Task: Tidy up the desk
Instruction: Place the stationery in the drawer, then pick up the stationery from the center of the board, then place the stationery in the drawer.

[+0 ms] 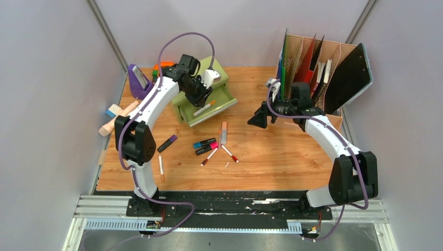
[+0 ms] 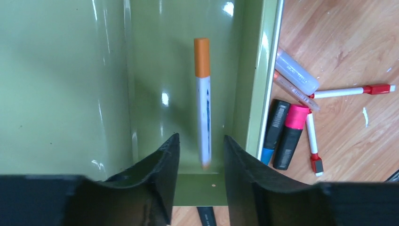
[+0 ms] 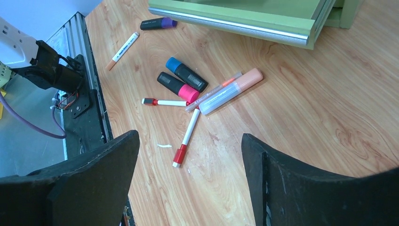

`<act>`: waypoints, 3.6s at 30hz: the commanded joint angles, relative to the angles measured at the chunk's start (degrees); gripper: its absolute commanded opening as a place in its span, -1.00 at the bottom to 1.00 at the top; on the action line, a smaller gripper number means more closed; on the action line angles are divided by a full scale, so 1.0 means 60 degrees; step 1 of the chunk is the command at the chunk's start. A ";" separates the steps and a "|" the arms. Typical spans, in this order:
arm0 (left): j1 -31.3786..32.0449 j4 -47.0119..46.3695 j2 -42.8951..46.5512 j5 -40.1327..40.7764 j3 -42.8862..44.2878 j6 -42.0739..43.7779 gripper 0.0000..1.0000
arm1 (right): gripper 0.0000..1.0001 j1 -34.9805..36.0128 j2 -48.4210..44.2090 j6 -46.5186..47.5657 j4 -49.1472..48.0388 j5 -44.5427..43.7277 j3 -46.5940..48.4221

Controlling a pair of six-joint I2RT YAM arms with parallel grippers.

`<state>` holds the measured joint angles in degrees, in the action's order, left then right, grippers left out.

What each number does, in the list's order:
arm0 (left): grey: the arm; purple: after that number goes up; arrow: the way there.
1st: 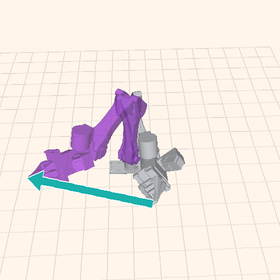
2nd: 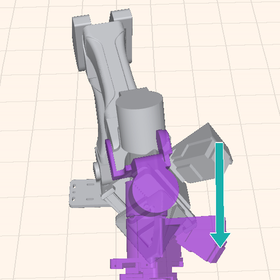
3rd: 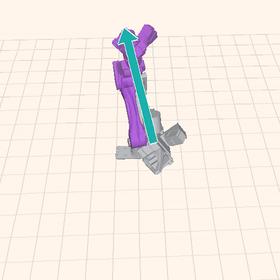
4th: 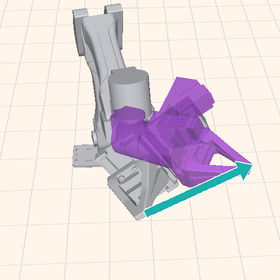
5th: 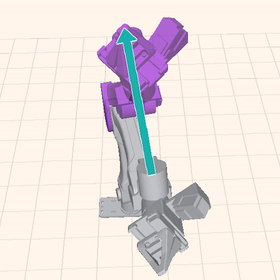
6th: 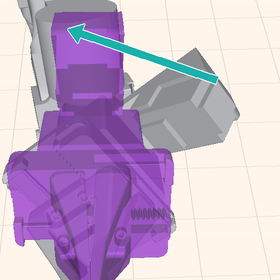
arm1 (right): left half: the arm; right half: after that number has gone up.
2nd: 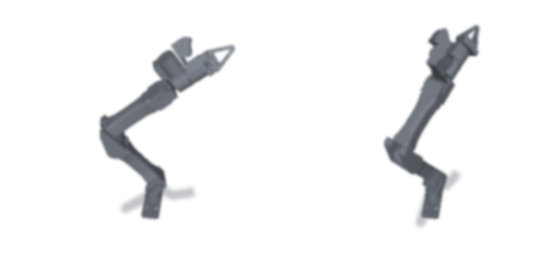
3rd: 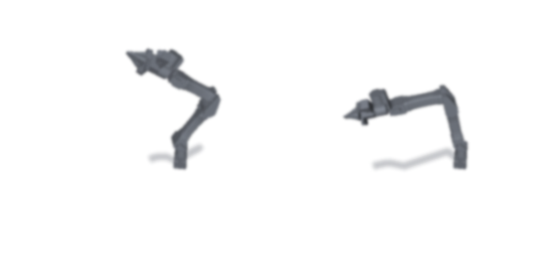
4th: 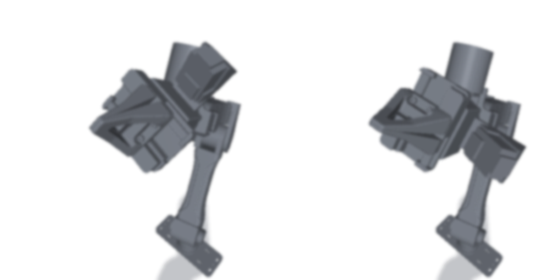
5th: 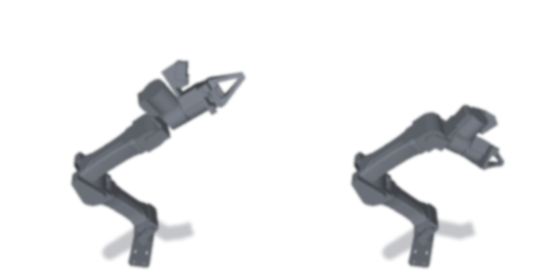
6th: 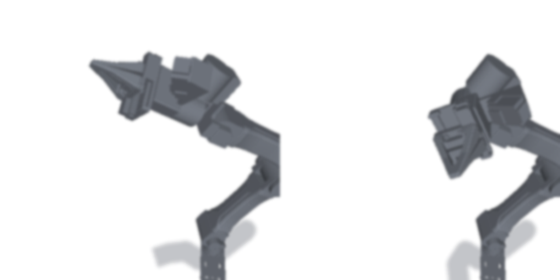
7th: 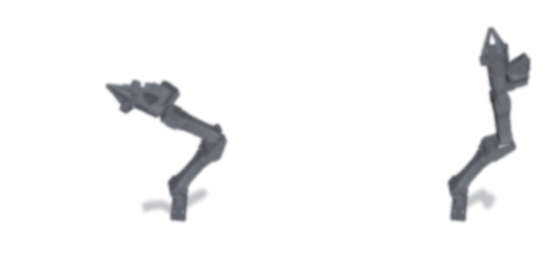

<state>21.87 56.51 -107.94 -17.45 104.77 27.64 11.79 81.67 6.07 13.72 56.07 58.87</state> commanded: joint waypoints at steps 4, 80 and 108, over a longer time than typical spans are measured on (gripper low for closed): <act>0.0103 -0.0444 0.1392 0.0093 -0.0191 -0.0704 0.44 | 0.63 -0.0062 -0.0318 -0.0073 -0.0520 0.0237 -0.0143; 0.6740 -0.1913 -0.0475 0.1010 -0.1735 0.1907 -0.91 | 0.84 -0.3221 -0.1303 -0.3171 -0.3287 -0.0352 -0.1607; 0.2391 -0.0289 -0.2093 0.4714 0.2889 0.0012 -0.71 | 0.86 -0.3401 -0.1343 -0.3516 -0.3630 -0.0308 -0.1813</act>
<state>37.54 54.08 -117.89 10.59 121.95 30.89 -8.34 75.42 -14.52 -5.10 53.08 48.31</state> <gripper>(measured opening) 0.206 0.928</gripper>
